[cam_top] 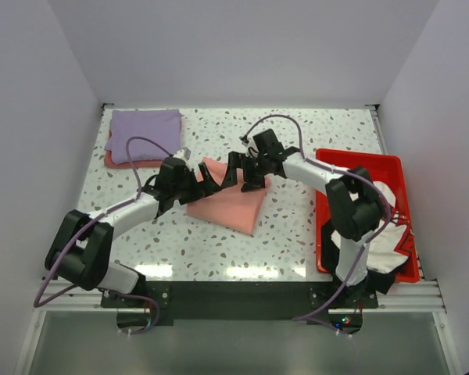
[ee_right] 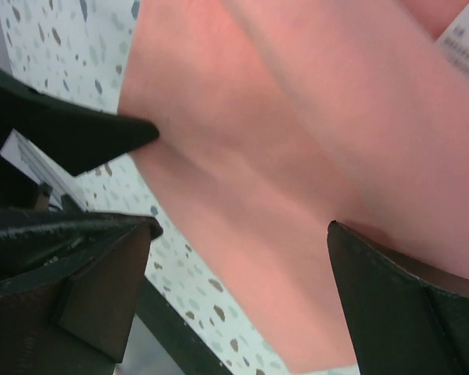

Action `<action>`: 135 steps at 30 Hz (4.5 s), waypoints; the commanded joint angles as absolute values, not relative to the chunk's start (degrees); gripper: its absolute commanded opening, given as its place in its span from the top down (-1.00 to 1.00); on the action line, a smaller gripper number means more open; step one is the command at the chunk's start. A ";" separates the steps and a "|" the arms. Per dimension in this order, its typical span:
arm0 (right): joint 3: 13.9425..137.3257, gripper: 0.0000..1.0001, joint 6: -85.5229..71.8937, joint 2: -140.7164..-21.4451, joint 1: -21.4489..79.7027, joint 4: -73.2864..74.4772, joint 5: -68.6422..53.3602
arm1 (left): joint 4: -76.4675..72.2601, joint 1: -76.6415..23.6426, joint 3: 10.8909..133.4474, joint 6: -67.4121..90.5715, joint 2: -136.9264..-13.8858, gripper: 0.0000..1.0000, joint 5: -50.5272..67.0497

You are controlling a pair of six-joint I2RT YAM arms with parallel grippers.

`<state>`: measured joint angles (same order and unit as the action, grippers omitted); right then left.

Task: Fold and stack the t-shirts
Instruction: Fold the tshirt, then neatly place the folded tshirt to the corner

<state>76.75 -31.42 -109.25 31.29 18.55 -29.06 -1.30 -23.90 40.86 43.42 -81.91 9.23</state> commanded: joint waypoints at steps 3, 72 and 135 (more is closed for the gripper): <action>83.32 -0.98 -31.29 -113.46 28.39 15.03 -27.51 | -5.28 -23.82 40.17 43.77 -84.20 -1.00 10.37; 61.88 -0.98 -23.12 -71.38 31.55 32.51 -15.04 | 3.61 -17.49 49.84 25.93 -95.62 -0.33 8.96; 56.16 -0.98 -16.79 -59.41 27.86 36.03 8.00 | 25.66 -17.05 103.35 6.60 -111.71 1.00 -38.14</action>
